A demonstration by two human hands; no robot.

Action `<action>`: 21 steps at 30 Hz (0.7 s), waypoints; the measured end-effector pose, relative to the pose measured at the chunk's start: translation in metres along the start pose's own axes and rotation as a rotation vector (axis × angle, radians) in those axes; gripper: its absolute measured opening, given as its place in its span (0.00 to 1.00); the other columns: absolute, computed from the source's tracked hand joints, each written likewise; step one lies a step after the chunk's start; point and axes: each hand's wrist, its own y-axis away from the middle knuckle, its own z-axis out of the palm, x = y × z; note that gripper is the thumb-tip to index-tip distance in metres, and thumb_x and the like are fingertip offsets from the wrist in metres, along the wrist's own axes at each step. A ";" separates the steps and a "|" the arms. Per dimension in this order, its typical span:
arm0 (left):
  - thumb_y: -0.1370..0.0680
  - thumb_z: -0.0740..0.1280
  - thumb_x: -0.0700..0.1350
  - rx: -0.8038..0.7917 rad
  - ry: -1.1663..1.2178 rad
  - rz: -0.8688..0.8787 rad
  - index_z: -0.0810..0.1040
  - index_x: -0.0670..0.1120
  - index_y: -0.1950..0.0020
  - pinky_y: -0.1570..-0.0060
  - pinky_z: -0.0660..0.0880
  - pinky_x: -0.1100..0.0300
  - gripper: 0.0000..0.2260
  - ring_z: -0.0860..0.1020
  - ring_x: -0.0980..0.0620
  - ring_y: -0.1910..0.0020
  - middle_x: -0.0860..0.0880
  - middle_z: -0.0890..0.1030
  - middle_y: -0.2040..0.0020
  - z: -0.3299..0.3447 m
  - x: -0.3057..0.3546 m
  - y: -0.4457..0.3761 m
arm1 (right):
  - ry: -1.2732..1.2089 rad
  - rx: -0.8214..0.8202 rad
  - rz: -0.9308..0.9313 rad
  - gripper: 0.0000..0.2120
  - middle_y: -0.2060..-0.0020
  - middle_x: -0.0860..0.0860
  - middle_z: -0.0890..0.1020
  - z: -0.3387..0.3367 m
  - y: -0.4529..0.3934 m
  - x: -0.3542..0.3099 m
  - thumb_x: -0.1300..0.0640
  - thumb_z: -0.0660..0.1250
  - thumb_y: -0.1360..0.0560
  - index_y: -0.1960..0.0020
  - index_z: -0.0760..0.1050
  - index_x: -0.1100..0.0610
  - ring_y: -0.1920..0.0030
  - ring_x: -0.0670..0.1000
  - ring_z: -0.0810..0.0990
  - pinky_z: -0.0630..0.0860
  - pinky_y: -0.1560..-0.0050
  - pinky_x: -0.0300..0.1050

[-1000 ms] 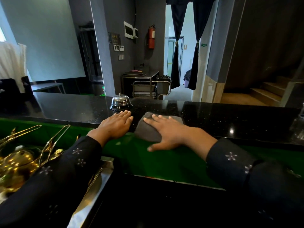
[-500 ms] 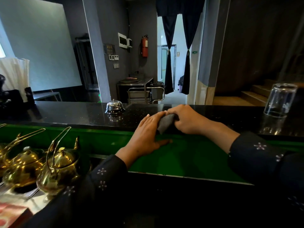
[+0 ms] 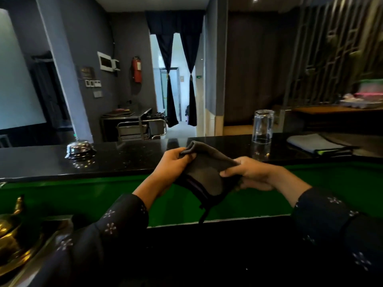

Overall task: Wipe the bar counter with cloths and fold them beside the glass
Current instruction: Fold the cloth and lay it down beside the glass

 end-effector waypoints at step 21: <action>0.25 0.68 0.44 0.102 -0.448 -0.101 0.79 0.40 0.47 0.49 0.80 0.52 0.10 0.81 0.46 0.51 0.42 0.82 0.49 0.230 -0.006 -0.126 | 0.252 0.852 0.002 0.06 0.55 0.56 0.84 -0.218 -0.005 0.038 0.59 0.73 0.30 0.55 0.81 0.61 0.53 0.55 0.81 0.78 0.46 0.52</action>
